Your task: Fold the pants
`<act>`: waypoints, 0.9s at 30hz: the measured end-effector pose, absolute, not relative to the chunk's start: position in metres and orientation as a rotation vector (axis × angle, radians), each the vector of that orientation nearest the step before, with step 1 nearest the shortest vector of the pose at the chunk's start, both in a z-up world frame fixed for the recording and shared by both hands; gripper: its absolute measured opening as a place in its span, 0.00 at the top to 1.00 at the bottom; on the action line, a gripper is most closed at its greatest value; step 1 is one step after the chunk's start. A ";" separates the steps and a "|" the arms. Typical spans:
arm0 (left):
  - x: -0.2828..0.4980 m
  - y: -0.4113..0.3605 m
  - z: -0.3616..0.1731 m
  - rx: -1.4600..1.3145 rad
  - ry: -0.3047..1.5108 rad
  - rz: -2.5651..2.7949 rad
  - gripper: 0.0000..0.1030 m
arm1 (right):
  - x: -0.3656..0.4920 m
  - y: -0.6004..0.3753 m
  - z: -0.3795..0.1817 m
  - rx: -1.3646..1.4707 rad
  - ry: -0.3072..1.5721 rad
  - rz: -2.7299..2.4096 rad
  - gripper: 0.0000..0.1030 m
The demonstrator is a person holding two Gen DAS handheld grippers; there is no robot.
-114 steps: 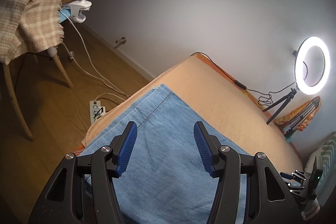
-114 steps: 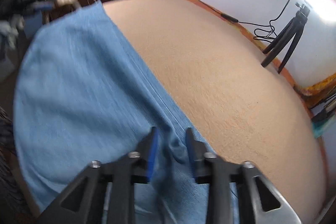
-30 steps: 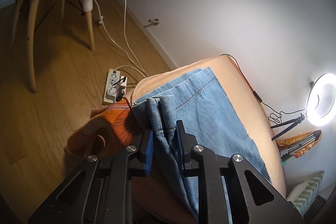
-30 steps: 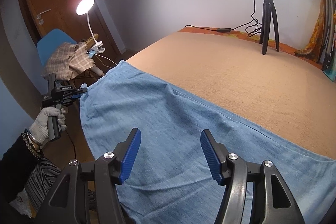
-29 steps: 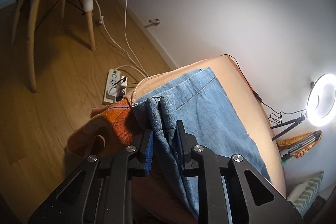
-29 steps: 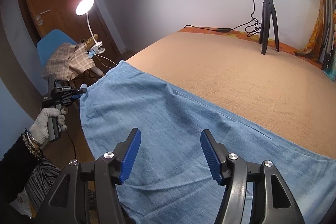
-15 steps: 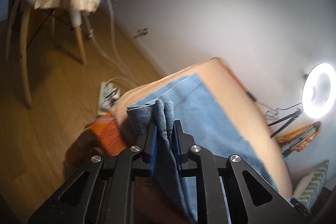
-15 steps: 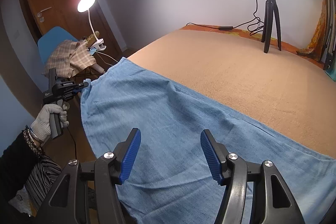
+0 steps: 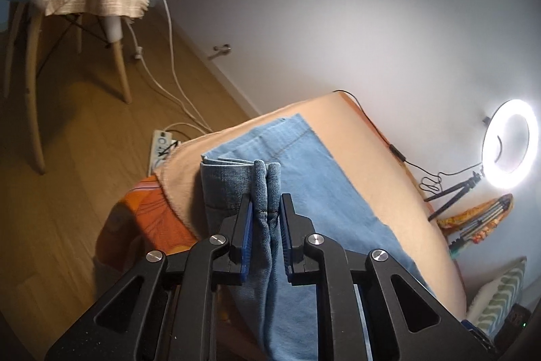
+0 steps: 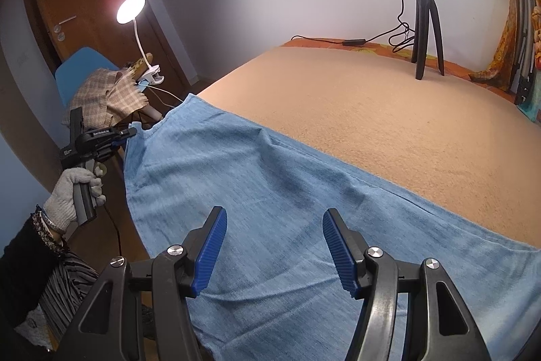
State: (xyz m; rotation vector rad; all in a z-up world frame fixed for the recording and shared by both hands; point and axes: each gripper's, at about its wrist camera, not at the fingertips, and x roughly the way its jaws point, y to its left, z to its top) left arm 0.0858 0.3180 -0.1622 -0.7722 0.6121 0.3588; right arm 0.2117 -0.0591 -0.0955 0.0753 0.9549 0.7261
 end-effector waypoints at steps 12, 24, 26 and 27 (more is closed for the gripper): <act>0.077 0.328 -0.179 -0.796 0.648 0.423 0.89 | 0.212 -0.055 -0.094 0.069 0.959 0.744 0.40; 0.096 0.257 -0.112 -0.634 0.513 0.121 0.92 | 0.215 -0.062 -0.098 0.107 0.973 0.727 0.40; 0.104 0.231 -0.103 -0.564 0.519 0.059 0.92 | 0.218 -0.064 -0.101 0.115 0.981 0.719 0.40; 0.107 0.219 -0.101 -0.539 0.526 0.029 0.92 | 0.219 -0.065 -0.103 0.117 0.984 0.715 0.40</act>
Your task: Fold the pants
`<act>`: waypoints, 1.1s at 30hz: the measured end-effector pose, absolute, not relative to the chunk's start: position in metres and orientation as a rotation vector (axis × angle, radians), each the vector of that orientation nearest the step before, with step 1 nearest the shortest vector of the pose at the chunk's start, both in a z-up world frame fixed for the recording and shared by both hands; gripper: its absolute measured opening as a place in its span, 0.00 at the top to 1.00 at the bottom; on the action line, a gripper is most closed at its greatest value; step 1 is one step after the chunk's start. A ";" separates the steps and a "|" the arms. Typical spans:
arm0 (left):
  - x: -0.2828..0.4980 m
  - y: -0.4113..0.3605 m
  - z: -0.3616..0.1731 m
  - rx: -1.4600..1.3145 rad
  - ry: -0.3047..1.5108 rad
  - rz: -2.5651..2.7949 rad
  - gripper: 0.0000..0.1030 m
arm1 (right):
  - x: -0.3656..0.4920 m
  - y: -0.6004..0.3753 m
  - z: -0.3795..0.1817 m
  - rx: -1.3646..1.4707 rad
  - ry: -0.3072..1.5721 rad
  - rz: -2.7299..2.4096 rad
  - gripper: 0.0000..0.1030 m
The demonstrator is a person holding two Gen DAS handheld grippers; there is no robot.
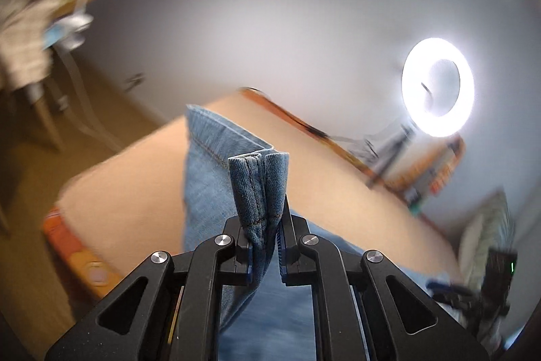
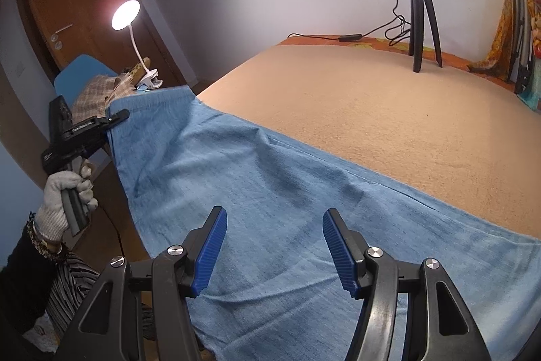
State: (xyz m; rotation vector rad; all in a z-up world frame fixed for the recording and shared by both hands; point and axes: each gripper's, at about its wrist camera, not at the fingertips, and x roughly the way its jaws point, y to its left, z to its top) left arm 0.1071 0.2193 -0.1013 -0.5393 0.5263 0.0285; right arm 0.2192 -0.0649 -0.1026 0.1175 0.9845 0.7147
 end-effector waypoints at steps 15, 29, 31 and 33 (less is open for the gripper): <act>0.130 0.144 -0.127 -0.501 0.670 -0.187 0.92 | 0.276 -0.019 -0.132 0.480 1.147 0.903 0.31; 0.117 0.119 -0.124 -0.456 0.682 -0.305 0.92 | 0.348 0.086 -0.186 0.782 1.373 0.877 0.43; 0.115 0.115 -0.123 -0.450 0.682 -0.315 0.92 | 0.349 0.090 -0.188 0.774 1.368 0.860 0.65; 0.113 0.112 -0.122 -0.445 0.681 -0.328 0.92 | 0.347 0.091 -0.180 0.722 1.326 0.848 0.80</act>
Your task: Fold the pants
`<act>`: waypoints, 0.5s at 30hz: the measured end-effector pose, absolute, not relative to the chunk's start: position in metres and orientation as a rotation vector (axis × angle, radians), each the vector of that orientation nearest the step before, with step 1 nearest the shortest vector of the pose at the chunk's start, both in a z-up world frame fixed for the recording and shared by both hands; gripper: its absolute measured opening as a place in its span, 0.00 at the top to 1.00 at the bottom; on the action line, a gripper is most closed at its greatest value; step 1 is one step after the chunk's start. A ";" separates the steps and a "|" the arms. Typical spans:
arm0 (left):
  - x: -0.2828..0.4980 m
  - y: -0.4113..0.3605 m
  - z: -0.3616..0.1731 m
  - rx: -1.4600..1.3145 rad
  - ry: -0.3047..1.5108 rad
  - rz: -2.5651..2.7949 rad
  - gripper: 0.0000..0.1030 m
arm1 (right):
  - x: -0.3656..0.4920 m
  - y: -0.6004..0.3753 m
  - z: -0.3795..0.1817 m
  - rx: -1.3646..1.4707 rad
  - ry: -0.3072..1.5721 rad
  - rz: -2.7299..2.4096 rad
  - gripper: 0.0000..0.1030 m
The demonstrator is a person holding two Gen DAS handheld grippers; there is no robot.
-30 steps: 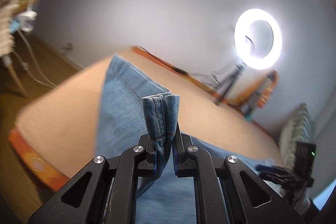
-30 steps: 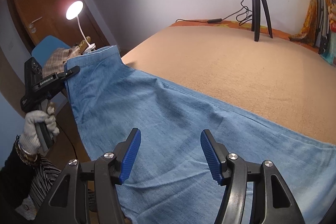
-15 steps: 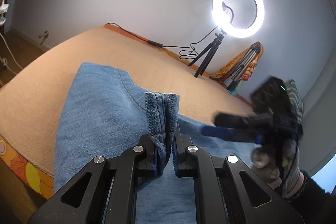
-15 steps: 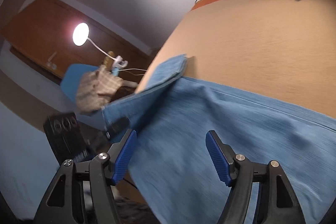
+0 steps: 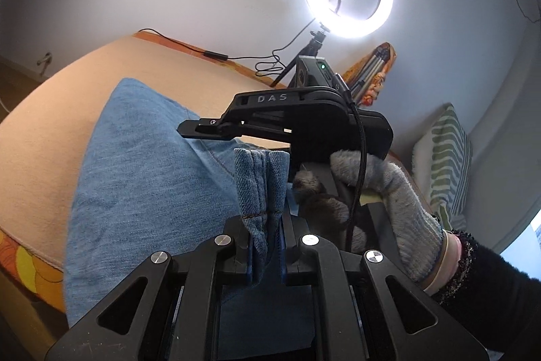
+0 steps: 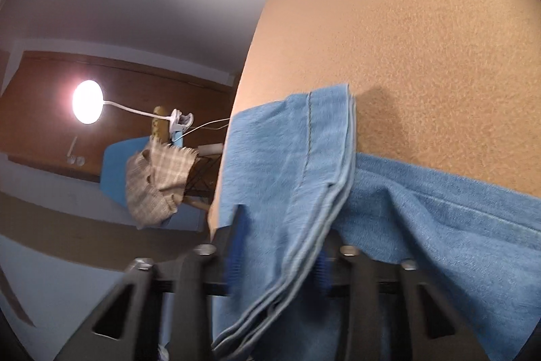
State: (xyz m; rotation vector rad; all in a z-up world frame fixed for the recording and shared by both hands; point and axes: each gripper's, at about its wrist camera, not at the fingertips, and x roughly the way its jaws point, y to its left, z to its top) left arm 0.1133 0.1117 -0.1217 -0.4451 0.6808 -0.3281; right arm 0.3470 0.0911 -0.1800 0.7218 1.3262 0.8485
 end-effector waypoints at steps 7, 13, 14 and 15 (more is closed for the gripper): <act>0.112 0.086 -0.114 -0.429 0.676 -0.404 0.92 | 0.331 0.060 -0.129 0.522 1.136 0.781 0.94; 0.114 0.047 -0.106 -0.388 0.684 -0.493 0.92 | 0.313 0.026 -0.101 0.413 1.047 0.710 0.95; 0.115 0.040 -0.106 -0.381 0.688 -0.509 0.92 | 0.309 0.019 -0.098 0.396 1.033 0.697 0.95; 0.116 0.033 -0.106 -0.377 0.693 -0.524 0.92 | 0.307 0.012 -0.096 0.384 1.025 0.689 0.96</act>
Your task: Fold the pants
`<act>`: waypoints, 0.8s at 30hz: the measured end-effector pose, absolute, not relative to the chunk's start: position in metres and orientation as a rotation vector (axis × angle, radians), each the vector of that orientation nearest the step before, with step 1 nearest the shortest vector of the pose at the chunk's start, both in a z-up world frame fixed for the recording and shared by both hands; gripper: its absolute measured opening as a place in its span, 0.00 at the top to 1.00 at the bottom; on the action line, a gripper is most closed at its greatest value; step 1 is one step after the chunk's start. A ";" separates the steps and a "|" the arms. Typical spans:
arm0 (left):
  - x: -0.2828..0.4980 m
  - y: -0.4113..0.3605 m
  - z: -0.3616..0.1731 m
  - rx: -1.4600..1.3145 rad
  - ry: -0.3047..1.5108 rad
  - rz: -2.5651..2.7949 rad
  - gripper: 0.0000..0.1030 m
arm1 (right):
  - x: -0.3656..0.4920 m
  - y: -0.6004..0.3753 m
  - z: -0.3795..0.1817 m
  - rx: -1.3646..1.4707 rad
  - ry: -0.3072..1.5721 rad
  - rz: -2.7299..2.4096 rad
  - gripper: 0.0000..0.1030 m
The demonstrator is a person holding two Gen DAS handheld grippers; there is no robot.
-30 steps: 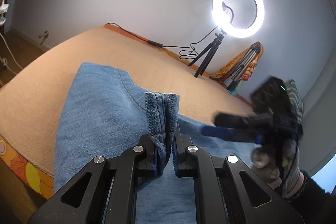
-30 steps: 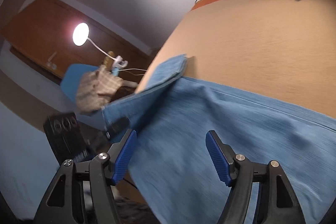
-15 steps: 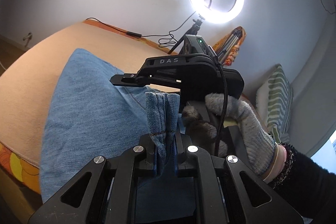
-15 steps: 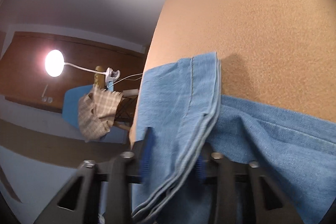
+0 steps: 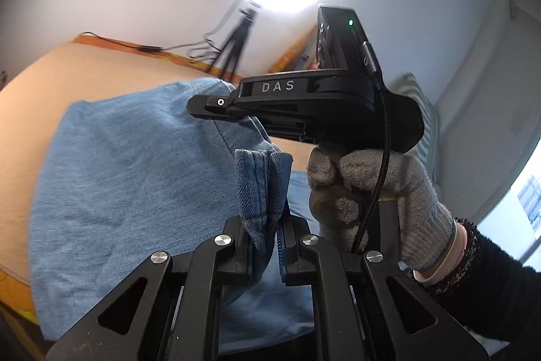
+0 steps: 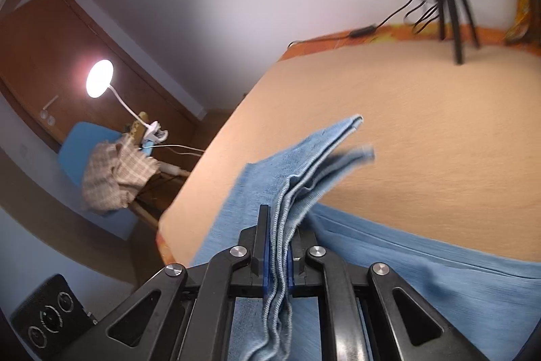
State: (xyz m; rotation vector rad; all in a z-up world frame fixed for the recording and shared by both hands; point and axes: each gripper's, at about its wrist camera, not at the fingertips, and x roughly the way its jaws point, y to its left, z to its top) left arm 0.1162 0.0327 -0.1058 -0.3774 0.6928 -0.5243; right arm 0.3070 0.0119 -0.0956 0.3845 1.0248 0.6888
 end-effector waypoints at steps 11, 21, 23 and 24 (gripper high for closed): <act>0.123 -0.026 -0.102 -0.323 0.724 -0.664 0.92 | 0.284 -0.060 -0.079 0.329 0.963 0.594 0.96; 0.133 -0.062 -0.105 -0.281 0.739 -0.746 0.92 | 0.262 -0.106 -0.072 0.317 0.941 0.531 0.96; 0.134 -0.071 -0.104 -0.277 0.740 -0.768 0.92 | 0.259 -0.116 -0.069 0.319 0.933 0.516 0.96; 0.135 -0.076 -0.103 -0.274 0.741 -0.778 0.92 | 0.257 -0.121 -0.068 0.320 0.929 0.510 0.96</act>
